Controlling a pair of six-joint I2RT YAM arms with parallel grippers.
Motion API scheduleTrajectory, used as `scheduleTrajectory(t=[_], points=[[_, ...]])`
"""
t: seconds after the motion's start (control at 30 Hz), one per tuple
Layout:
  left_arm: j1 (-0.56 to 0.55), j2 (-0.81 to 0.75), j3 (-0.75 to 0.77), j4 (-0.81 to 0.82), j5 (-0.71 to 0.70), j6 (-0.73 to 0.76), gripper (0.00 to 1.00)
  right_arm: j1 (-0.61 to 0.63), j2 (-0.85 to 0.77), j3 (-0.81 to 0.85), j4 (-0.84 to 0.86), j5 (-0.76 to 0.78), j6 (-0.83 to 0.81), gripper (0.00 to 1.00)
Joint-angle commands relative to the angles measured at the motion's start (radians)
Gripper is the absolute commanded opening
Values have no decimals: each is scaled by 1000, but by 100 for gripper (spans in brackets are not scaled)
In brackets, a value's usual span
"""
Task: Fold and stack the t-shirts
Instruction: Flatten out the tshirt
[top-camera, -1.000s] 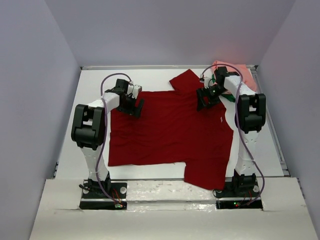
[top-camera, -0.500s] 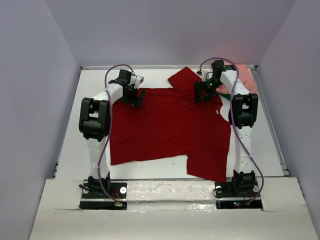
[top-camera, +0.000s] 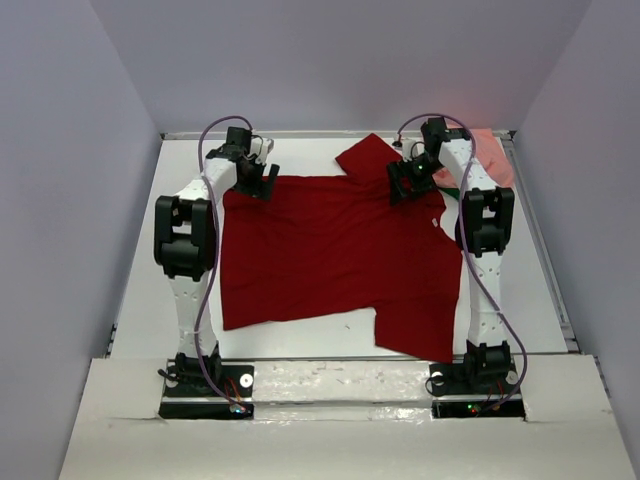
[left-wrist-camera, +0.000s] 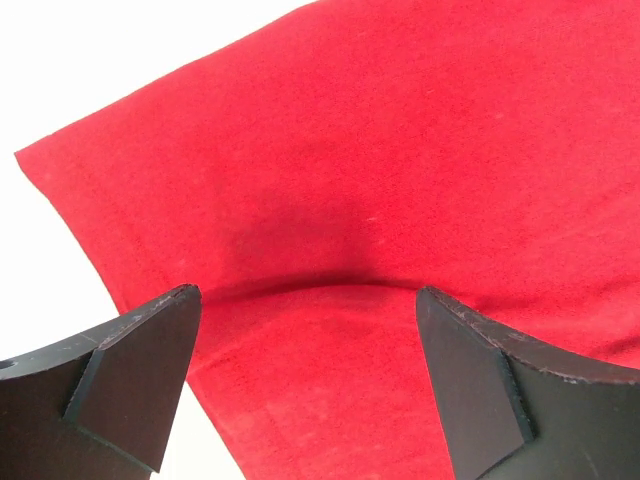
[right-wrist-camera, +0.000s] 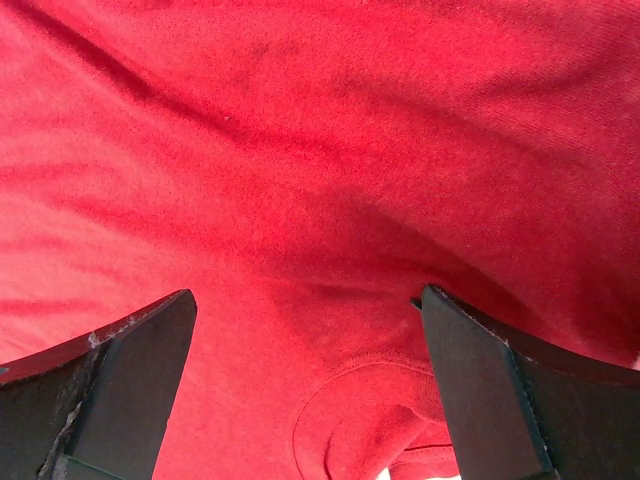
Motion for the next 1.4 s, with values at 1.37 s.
scheduleTrajectory(t=[1.37], points=[[-70, -484, -555, 10, 121, 13, 99, 10, -408, -606, 167, 26, 0, 100]])
